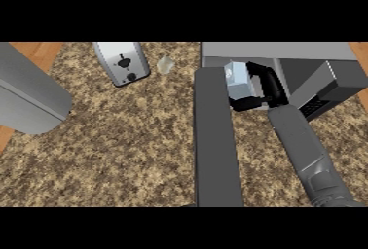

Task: Pick up the milk, place it into the microwave and close the microwave

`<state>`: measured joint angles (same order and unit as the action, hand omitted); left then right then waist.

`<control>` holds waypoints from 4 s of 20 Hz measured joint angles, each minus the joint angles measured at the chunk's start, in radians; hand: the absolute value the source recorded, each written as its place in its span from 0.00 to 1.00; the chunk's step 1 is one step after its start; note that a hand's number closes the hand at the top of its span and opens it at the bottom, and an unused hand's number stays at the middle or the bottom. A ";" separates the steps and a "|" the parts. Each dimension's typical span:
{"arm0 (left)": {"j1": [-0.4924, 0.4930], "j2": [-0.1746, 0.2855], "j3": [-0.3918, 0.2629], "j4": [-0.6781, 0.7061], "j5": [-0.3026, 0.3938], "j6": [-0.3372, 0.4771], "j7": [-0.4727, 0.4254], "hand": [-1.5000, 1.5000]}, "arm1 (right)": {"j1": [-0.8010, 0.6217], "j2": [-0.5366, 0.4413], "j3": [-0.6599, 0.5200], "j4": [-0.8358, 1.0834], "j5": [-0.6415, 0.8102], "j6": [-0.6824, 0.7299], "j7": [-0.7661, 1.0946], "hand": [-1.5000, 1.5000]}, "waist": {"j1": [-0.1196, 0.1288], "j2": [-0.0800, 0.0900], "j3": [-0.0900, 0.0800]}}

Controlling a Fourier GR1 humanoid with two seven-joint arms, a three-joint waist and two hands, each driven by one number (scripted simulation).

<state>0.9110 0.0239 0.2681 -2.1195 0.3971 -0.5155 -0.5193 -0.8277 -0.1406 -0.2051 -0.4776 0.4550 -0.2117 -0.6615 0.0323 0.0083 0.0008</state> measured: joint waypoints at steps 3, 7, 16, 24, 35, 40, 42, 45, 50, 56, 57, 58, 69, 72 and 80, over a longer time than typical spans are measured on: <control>-0.027 0.012 0.007 0.016 0.003 -0.004 0.014 0.00 | -0.052 -0.008 -0.022 0.079 0.011 -0.075 0.005 1.00 | 0.014 0.007 0.001; -0.076 0.029 0.010 0.031 0.003 0.001 0.039 0.00 | -0.113 -0.030 -0.043 0.162 0.029 -0.166 0.041 1.00 | 0.031 0.018 0.001; -0.152 0.056 0.019 0.082 -0.008 0.001 0.053 0.00 | -0.160 -0.057 -0.129 0.242 -0.006 -0.354 0.062 0.00 | 0.069 0.040 0.003; -0.212 0.072 0.012 0.102 -0.045 0.006 0.063 0.00 | -0.185 -0.074 -0.108 0.315 0.037 -0.381 0.053 0.00 | 0.085 0.046 0.004; -0.241 0.065 -0.042 0.090 -0.086 -0.012 0.077 0.00 | -0.178 -0.054 -0.162 0.337 -0.022 -0.226 -0.051 0.00 | 0.070 0.036 0.004; -0.247 0.044 -0.087 0.089 -0.115 -0.018 0.087 0.00 | -0.173 -0.046 -0.193 0.335 -0.059 -0.137 -0.100 0.00 | 0.052 0.027 0.003; -0.241 0.031 -0.109 0.087 -0.141 -0.024 0.077 0.00 | -0.147 -0.041 -0.203 0.334 -0.072 -0.105 -0.137 0.00 | 0.042 0.021 0.003; -0.239 0.010 -0.150 0.055 -0.173 -0.017 0.093 0.00 | -0.123 -0.036 -0.215 0.331 -0.092 -0.045 -0.173 0.00 | 0.027 0.015 0.003; -0.234 -0.013 -0.215 0.030 -0.234 -0.003 0.104 0.00 | -0.057 -0.022 -0.217 0.319 -0.112 0.028 -0.226 0.00 | 0.005 0.005 0.001; -0.267 -0.020 -0.297 0.005 -0.293 0.046 0.155 0.00 | 0.045 0.021 -0.194 0.258 -0.131 0.093 -0.267 0.00 | -0.027 -0.009 0.000; -0.273 -0.021 -0.309 -0.001 -0.301 0.051 0.169 0.00 | 0.065 0.028 -0.187 0.242 -0.134 0.109 -0.268 0.00 | -0.033 -0.011 -0.001; -0.284 -0.021 -0.318 0.003 -0.304 0.054 0.177 0.00 | 0.086 0.027 -0.179 0.223 -0.135 0.128 -0.270 0.00 | -0.039 -0.013 -0.001; -0.441 -0.022 -0.499 0.075 -0.439 0.134 0.308 1.00 | 0.379 0.066 -0.109 -0.058 -0.185 0.285 -0.276 0.00 | -0.074 -0.022 -0.003; -0.491 -0.023 -0.519 0.128 -0.466 0.145 0.323 1.00 | 0.489 0.058 -0.088 -0.188 -0.204 0.334 -0.264 0.00 | -0.079 -0.022 -0.003; -0.712 -0.023 -0.598 0.297 -0.569 0.239 0.382 1.00 | 0.794 0.046 -0.054 -0.579 -0.258 0.410 -0.177 0.00 | -0.074 -0.016 -0.003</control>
<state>0.1987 0.0005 -0.3298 -1.8224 -0.1718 -0.2762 -0.1378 -0.0339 -0.0943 -0.2587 -1.0569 0.1968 0.1980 -0.8387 -0.0422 -0.0077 -0.0026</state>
